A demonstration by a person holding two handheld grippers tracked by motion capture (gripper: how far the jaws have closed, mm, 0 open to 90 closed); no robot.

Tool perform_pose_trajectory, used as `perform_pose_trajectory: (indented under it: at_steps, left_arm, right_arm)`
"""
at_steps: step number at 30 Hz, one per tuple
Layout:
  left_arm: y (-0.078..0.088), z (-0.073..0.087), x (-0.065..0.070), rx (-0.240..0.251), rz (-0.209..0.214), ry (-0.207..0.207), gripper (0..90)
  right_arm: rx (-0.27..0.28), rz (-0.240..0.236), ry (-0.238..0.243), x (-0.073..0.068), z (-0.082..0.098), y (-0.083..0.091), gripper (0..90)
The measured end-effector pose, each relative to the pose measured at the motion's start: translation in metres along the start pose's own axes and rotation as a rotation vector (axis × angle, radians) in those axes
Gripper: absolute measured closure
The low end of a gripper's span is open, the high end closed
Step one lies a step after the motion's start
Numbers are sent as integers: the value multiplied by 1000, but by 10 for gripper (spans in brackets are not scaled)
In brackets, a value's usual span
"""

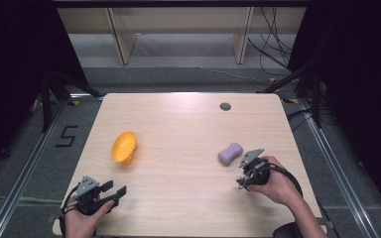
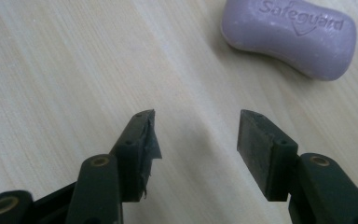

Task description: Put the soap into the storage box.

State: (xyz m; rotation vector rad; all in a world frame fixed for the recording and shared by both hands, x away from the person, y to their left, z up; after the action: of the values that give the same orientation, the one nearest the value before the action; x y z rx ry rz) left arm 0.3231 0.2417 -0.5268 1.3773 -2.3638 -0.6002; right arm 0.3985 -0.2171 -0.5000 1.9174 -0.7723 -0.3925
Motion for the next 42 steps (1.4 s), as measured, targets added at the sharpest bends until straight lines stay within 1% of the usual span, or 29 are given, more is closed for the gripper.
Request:
perform_pose_trajectory:
  at_steps: [1,2,3,7,8,10,11,12,13,15,16,17,19,20,22,25,28,29,30,31,32,33,35,36,37,39,40,41,42]
  left_arm:
    - [0,0,0,0,0,0,386]
    - [0,-1,1,8,3,-7,386]
    - [-1,-2,2,8,5,-9,386]
    - [-1,-2,3,14,11,-17,383]
    - [-1,-2,4,11,13,-15,383]
    - [-1,-2,3,7,16,-23,381]
    - [-1,-2,3,9,15,-25,381]
    - [-1,-2,3,13,11,-21,380]
    - [0,-2,3,5,5,-23,380]
    - [-1,-2,3,8,8,-19,379]
    - [-1,-2,3,9,13,-21,379]
    - [-2,-1,2,8,11,-19,379]
    - [-2,-1,2,-3,0,-15,379]
    - [-3,-1,1,7,12,-14,379]
    - [-3,0,0,4,7,-12,379]
    - [-5,0,0,8,15,1,380]
    - [-4,-1,1,6,5,-10,380]
    - [-4,-1,1,5,5,-10,380]
    - [-4,-1,1,13,11,-10,380]
    - [-3,-1,1,17,15,-8,380]
    - [-3,-1,1,17,15,-8,380]
    - [-3,-1,2,18,13,-1,380]
    - [-2,-1,2,20,10,2,380]
    - [-2,-1,2,22,14,2,380]
    - [-2,-1,2,21,18,-2,380]
    - [-2,-1,2,24,15,2,380]
    - [-2,-1,2,27,18,0,380]
    - [-2,-1,2,25,15,-1,380]
    - [-2,-1,2,23,14,2,380]
  right_arm:
    - [0,0,0,0,0,0,466]
    - [-6,-9,37,2,-2,1,450]
    - [-1,8,10,1,-3,3,448]
    - [-11,10,32,3,-5,4,432]
    - [-21,19,61,6,-7,5,429]
    - [-35,21,93,10,-10,6,418]
    - [-45,36,110,13,-12,7,411]
    - [-50,43,148,17,-16,8,399]
    - [-58,56,162,20,-19,9,381]
    - [-65,61,157,24,-22,9,380]
    - [-89,70,169,31,-29,10,357]
    - [-92,75,181,34,-33,9,355]
    - [-99,62,216,39,-41,7,350]
    - [-97,55,239,41,-44,5,344]
    - [-107,48,289,45,-51,0,345]
    - [-146,71,352,53,-59,-7,349]
    - [-173,78,364,55,-63,-11,356]
    - [-189,68,391,56,-66,-13,357]
    - [-186,60,410,57,-68,-15,359]
    - [-182,53,454,58,-73,-18,365]
    - [-179,39,478,58,-76,-20,367]
    - [-187,40,454,57,-75,-21,367]
    - [-199,39,449,56,-75,-22,369]
    - [-219,45,432,54,-75,-23,369]
    - [-195,18,529,57,-80,-28,371]
    - [-205,20,515,56,-80,-30,372]
    - [-199,16,540,56,-82,-33,372]
    - [-207,29,523,55,-83,-34,372]
    - [-207,29,523,55,-83,-34,372]
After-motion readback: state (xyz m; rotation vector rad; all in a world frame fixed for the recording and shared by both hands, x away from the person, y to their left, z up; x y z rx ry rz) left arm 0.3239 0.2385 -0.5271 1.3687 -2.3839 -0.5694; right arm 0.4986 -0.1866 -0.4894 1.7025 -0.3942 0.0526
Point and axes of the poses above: each handheld gripper's, and its own axes: y roughly backward along the jaws, z roughly out of its underside, x roughly to its right, the point moved 4 cm from there along -y, roughly forward along the jaws, and after that the axes turned 10 degrees about -y, right-handed, at the moved point
